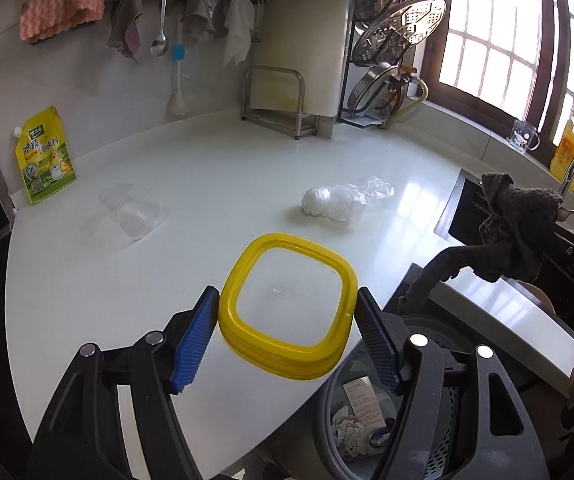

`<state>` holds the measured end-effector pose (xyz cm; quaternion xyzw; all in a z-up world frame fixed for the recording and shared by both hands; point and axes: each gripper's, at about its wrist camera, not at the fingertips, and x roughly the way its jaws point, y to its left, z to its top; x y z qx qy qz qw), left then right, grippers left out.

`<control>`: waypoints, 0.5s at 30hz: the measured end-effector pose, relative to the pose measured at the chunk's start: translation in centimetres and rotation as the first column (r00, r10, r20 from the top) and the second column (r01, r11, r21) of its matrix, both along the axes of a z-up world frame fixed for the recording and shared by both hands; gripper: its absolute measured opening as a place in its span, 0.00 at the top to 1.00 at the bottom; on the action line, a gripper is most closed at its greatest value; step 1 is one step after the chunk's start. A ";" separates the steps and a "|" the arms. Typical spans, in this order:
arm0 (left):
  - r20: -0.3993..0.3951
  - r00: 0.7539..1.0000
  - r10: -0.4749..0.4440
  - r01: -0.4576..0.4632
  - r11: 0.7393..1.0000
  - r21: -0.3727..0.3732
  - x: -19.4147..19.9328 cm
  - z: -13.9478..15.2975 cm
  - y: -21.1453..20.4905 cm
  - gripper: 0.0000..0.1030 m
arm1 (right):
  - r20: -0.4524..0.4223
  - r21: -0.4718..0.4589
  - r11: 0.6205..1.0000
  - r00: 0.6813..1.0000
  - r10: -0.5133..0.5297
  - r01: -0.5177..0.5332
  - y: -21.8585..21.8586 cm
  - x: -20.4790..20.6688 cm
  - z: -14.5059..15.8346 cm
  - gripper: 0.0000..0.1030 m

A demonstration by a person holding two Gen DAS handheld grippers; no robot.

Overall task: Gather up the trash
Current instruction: 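Carry the yellow lid and grey cloth over the mesh basket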

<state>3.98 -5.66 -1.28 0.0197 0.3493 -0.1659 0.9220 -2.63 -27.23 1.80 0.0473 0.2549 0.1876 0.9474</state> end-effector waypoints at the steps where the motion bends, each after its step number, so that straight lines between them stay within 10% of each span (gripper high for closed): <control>1: 0.000 1.000 -0.002 0.002 1.000 -0.003 -0.6 0.0 -0.1 0.35 | -0.010 0.000 1.000 1.000 0.002 -0.002 -0.1 -0.6 -0.4 0.92; 15: 0.003 0.999 -0.052 0.052 0.998 -0.026 -7.3 0.0 -2.4 0.35 | -0.104 -0.006 0.999 0.993 -0.053 0.053 -1.7 -6.7 -4.9 0.92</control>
